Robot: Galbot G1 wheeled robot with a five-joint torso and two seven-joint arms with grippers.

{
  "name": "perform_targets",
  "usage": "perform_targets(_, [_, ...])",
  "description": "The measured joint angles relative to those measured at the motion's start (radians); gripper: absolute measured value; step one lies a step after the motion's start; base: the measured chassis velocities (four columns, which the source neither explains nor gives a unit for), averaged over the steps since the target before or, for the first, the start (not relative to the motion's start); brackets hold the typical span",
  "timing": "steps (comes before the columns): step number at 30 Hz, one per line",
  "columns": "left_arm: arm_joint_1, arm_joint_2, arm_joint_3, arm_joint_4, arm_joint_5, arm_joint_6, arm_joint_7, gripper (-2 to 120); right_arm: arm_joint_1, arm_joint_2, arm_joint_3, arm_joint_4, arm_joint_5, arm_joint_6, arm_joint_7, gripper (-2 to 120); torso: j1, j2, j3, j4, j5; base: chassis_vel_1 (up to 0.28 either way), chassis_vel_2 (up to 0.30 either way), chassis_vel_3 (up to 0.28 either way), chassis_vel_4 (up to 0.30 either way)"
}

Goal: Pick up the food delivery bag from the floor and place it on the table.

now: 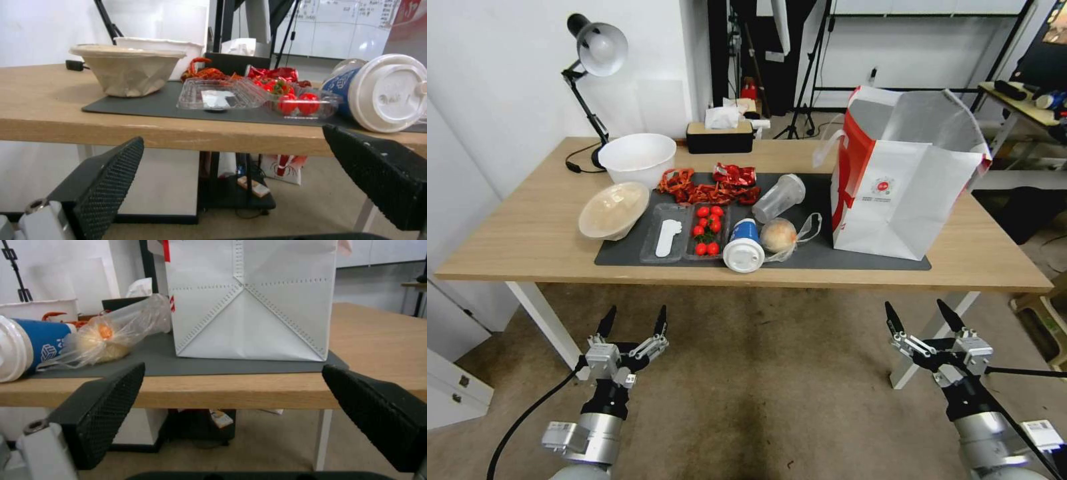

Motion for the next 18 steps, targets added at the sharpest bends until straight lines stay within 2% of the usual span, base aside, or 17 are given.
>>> perform_targets(5, [-0.002, 0.014, 0.001, 0.004, -0.009, -0.01, -0.005, 100, 0.008, -0.006, -0.009, 0.004, 0.044, -0.016, 0.005, 100, 0.0, 0.0, 0.0, 0.0, 0.0001, 0.0, 0.0, 0.0, 0.0])
perform_targets(18, [-0.004, 0.021, -0.001, 0.004, -0.015, -0.014, -0.014, 100, 0.012, -0.008, -0.014, 0.004, 0.051, -0.019, 0.003, 100, 0.0, 0.0, 0.0, -0.0001, 0.0, 0.0, 0.0, 0.0, 0.0])
